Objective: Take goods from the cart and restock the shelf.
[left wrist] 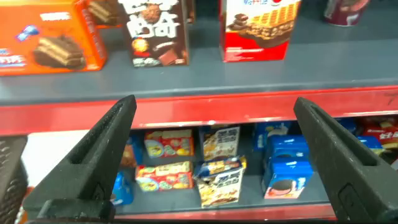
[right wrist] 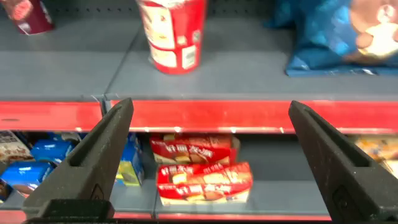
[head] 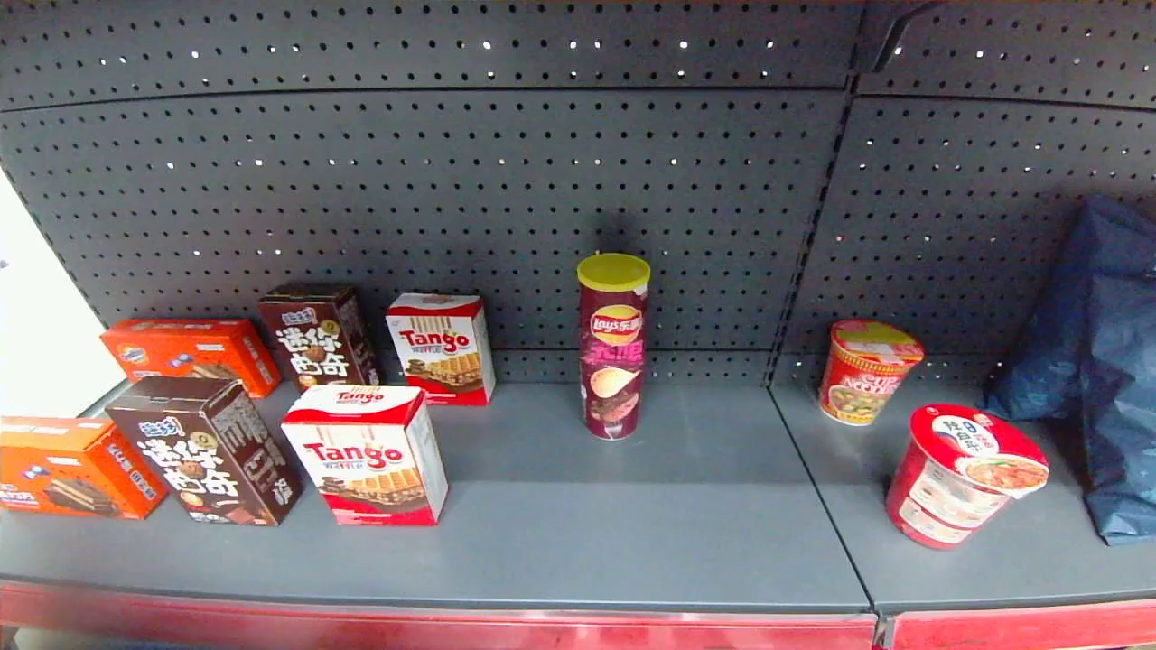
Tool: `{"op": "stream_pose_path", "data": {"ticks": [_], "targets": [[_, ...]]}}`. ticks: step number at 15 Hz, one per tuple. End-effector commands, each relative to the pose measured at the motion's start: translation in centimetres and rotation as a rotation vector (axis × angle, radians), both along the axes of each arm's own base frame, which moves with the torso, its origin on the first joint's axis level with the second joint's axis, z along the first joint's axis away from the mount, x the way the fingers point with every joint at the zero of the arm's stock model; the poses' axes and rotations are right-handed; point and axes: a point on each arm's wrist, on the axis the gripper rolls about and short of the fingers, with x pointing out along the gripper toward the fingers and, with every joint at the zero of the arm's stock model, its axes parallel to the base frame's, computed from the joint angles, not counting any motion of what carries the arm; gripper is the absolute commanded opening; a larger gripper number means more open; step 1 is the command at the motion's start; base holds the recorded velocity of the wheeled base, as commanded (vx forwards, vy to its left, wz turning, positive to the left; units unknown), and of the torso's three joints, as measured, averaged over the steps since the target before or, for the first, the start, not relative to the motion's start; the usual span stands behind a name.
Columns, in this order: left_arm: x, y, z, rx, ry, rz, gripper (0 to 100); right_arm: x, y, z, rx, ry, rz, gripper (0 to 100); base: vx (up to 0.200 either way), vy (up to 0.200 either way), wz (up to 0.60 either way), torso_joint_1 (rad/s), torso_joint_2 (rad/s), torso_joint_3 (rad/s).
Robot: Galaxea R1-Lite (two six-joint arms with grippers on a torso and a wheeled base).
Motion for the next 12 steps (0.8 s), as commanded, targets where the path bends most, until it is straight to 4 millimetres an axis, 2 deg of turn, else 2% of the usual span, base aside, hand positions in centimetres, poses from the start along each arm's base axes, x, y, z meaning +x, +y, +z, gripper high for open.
{"op": "stream_pose_path", "data": {"ticks": [1,12], "targets": [[0.01,0.00,0.02,0.000,0.000,0.001,100,0.01,0.00,0.00,0.000,0.002,0.001,100,0.000,0.000,0.60,-0.002,0.00,-0.002],[0.01,0.00,0.02,0.000,0.000,0.001,100,0.01,0.00,0.00,0.000,0.002,0.001,100,0.000,0.000,0.60,0.004,0.00,0.001]]}}
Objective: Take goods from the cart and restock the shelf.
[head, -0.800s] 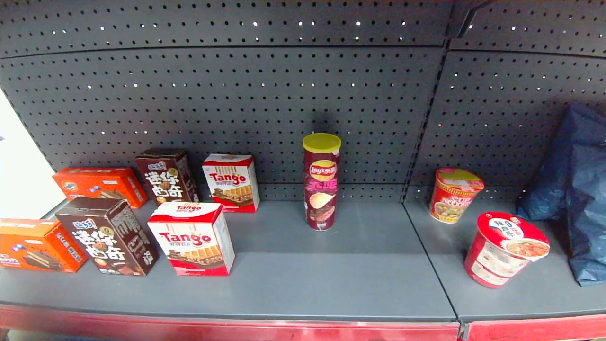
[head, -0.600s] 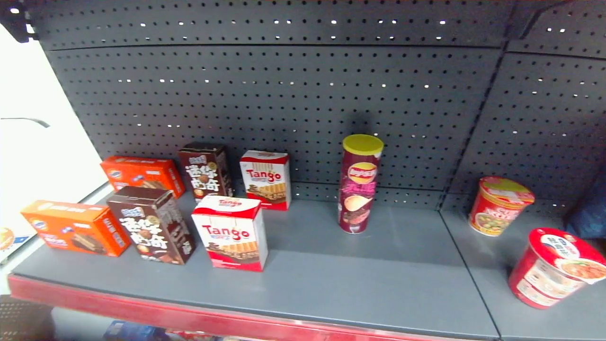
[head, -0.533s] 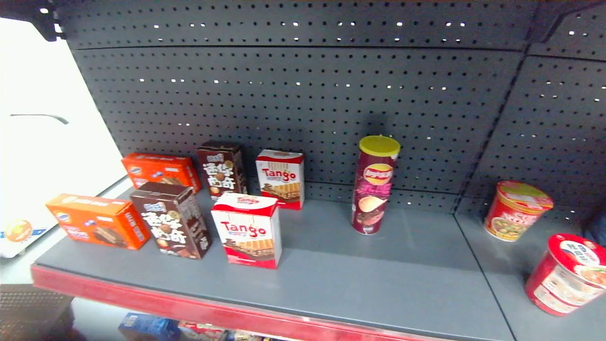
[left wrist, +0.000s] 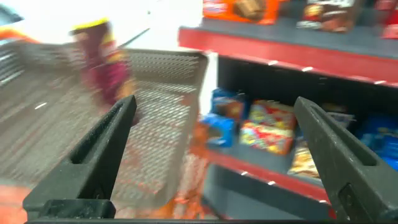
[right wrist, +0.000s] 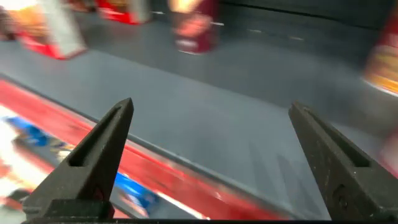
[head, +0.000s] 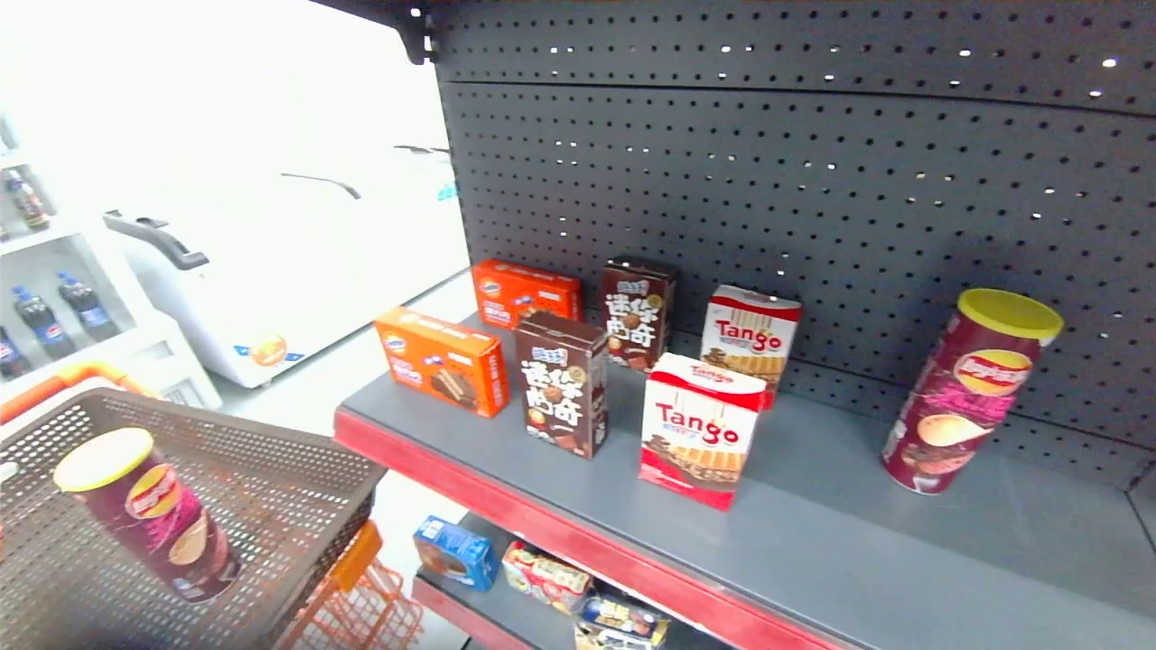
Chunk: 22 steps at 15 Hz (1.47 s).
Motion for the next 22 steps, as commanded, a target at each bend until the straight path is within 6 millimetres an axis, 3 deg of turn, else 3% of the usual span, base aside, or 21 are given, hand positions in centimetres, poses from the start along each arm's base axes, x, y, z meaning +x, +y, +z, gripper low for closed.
{"op": "stream_pose_path", "data": {"ticks": [1,8,20,21,22], "targets": [[0.0,0.0,0.0,0.000,0.001,0.000,100,0.0,0.0,0.0,0.000,0.000,0.000,100,0.000,0.000,0.60,-0.002,0.00,-0.002],[0.0,0.0,0.0,0.001,0.001,0.000,100,0.0,0.0,0.0,0.001,0.000,0.000,100,0.000,0.000,0.60,0.001,0.00,0.005],[0.0,0.0,0.0,0.003,0.001,0.003,100,0.0,0.0,0.0,0.001,0.000,0.000,100,0.000,0.000,0.00,0.000,0.00,0.000],[0.0,0.0,0.2,0.009,-0.013,0.014,100,0.0,0.0,0.0,0.001,-0.002,0.000,100,0.000,0.000,0.00,0.000,0.00,0.000],[-0.7,0.1,2.7,0.046,-0.080,0.020,100,0.0,0.0,0.0,0.001,-0.002,0.000,100,0.000,0.000,0.00,0.000,0.00,0.000]]}}
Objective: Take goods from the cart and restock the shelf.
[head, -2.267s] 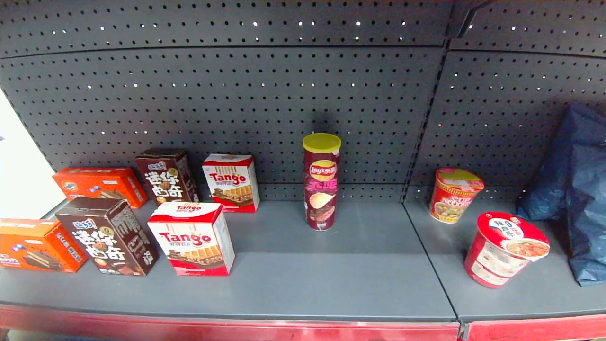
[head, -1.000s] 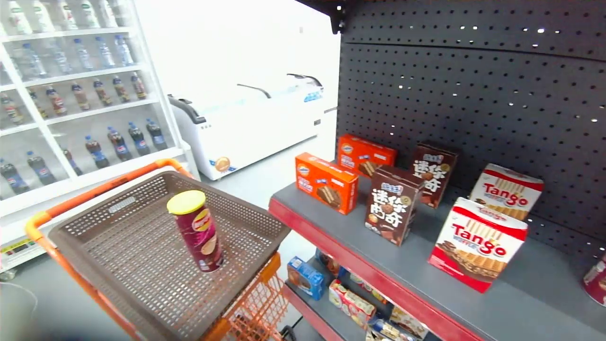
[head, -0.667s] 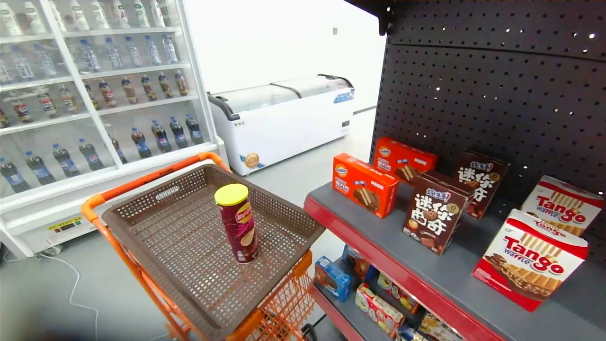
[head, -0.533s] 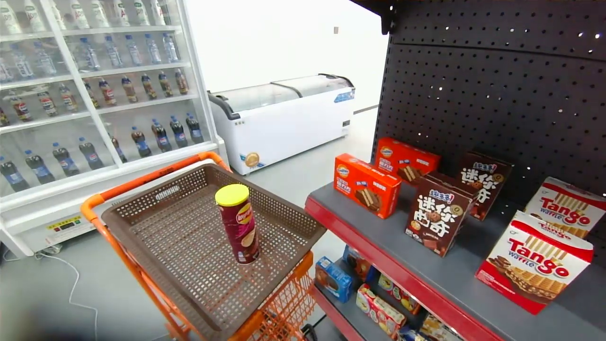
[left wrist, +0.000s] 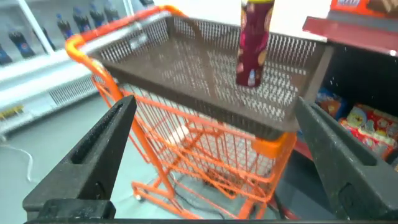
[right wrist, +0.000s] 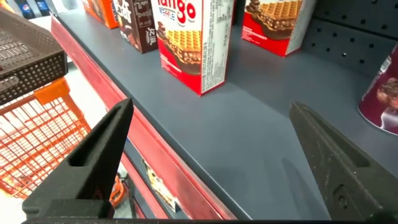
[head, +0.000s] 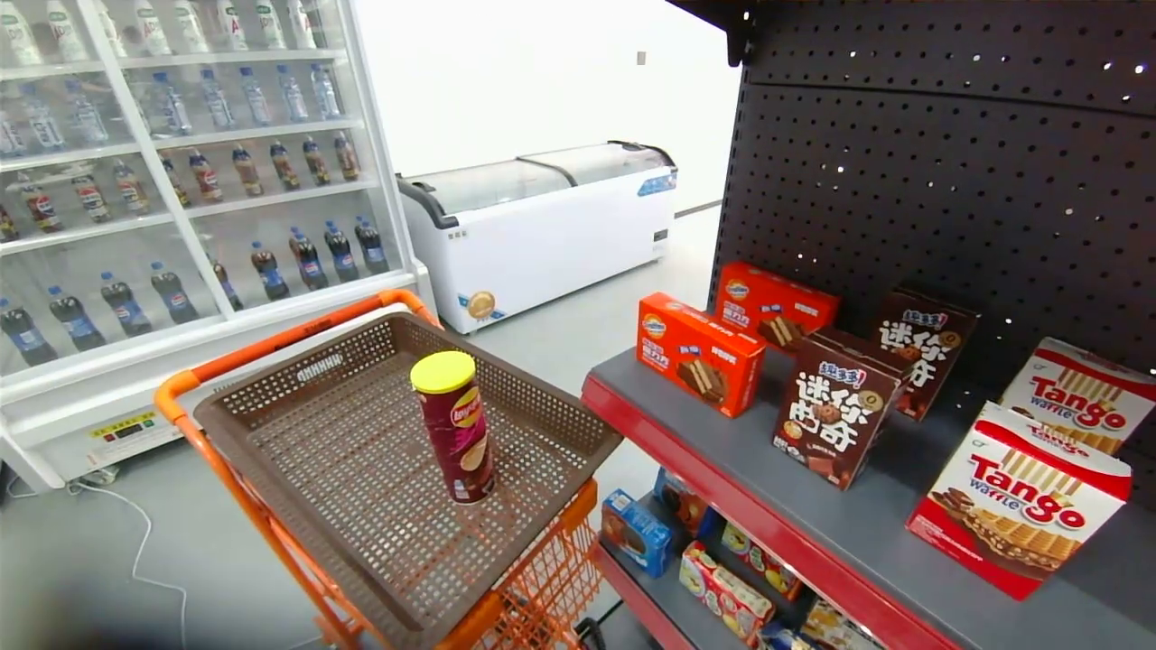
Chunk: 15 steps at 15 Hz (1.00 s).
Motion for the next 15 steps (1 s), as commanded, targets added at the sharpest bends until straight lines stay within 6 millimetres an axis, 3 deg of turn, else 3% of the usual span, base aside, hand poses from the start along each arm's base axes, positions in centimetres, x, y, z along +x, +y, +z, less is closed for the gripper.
{"op": "stream_pose_path", "data": {"ticks": [1,3,5,8,9,10,12,15], "targets": [[-0.3,0.0,5.7,0.054,-0.032,-0.004,100,0.0,0.0,0.0,0.000,-0.001,0.000,100,0.000,0.000,0.00,0.000,0.00,0.000],[2.3,0.0,12.1,0.054,0.054,-0.026,100,0.0,0.0,0.0,0.000,-0.001,0.000,100,0.000,0.000,0.00,0.000,0.00,0.000],[7.3,-0.1,13.2,0.066,0.222,-0.033,100,0.0,0.0,0.0,0.000,-0.001,0.000,100,0.000,0.000,0.00,0.000,0.00,0.000],[13.6,-0.3,13.0,0.065,0.380,-0.039,100,0.0,0.0,0.0,0.000,-0.001,0.000,100,0.000,0.000,0.00,0.000,0.00,0.000],[14.1,-0.3,12.9,0.064,0.386,-0.039,100,0.0,0.0,0.0,0.000,-0.001,0.000,100,0.000,0.000,0.00,0.000,0.00,0.000],[17.3,-0.8,12.4,0.072,0.392,-0.070,100,0.0,0.0,0.0,0.000,-0.001,0.000,100,0.000,0.000,0.00,0.000,0.00,0.000],[21.1,-1.6,11.2,0.071,0.394,-0.134,100,0.0,0.0,0.0,0.000,-0.001,0.000,100,0.000,0.000,0.00,0.000,0.00,0.000],[23.8,-2.5,9.3,0.058,0.434,-0.236,100,0.0,0.0,0.0,0.000,-0.001,0.000,100,0.000,0.000,0.00,0.000,0.00,0.000]]}}
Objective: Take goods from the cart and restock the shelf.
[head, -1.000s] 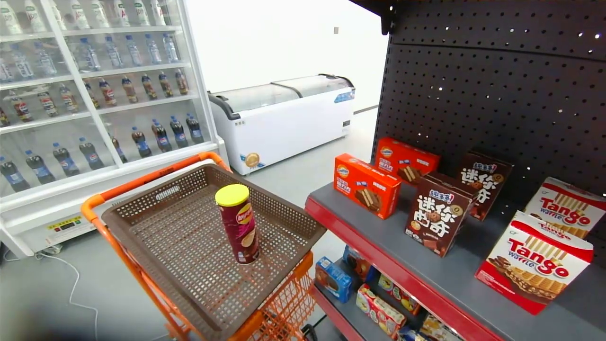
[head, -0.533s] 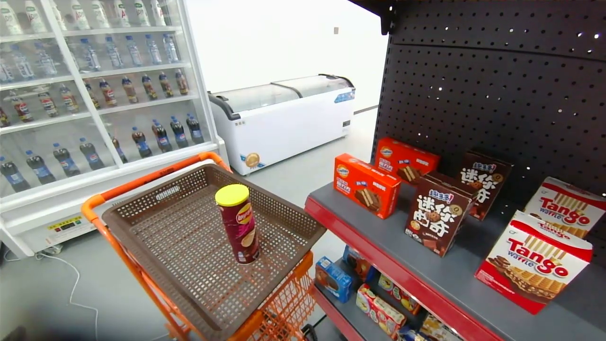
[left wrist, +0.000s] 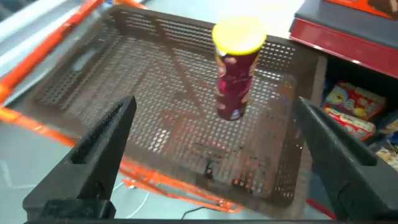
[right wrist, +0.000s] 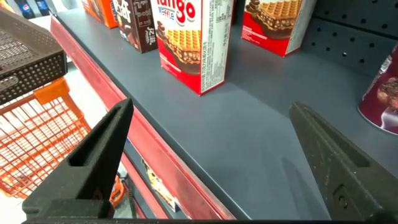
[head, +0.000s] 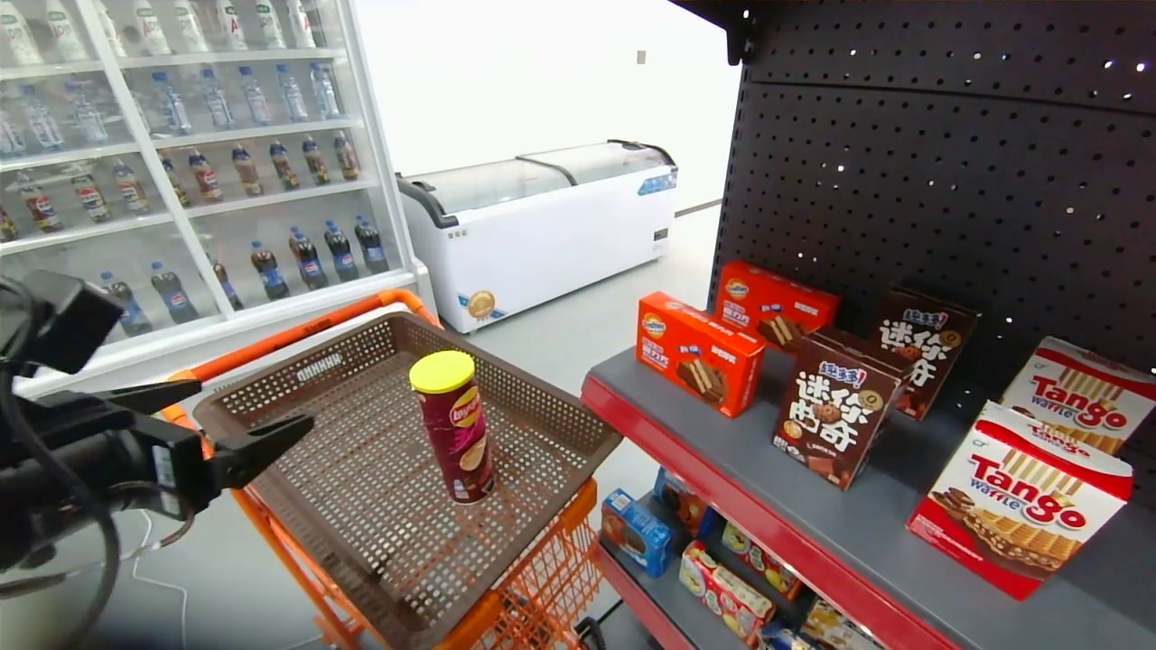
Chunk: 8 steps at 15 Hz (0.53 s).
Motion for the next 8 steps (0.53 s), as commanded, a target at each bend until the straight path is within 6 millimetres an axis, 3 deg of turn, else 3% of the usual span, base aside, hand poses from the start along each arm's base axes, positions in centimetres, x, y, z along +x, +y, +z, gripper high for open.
{"op": "stream_pose_path", "data": {"ticks": [1,4,8], "targets": [[3.8,-1.1,-3.0,-0.003,0.124,-0.062,100,0.0,0.0,0.0,0.000,-0.001,0.000,100,0.000,0.000,0.00,0.000,0.00,0.000],[7.2,-2.0,-5.3,-0.021,0.101,-0.080,100,0.0,0.0,0.0,0.000,-0.001,0.000,100,0.000,0.000,0.00,0.000,0.00,0.000],[9.6,-3.0,-7.9,-0.009,0.113,-0.107,100,0.0,0.0,0.0,0.000,-0.001,0.000,100,0.000,0.000,0.00,0.000,0.00,0.000]]}}
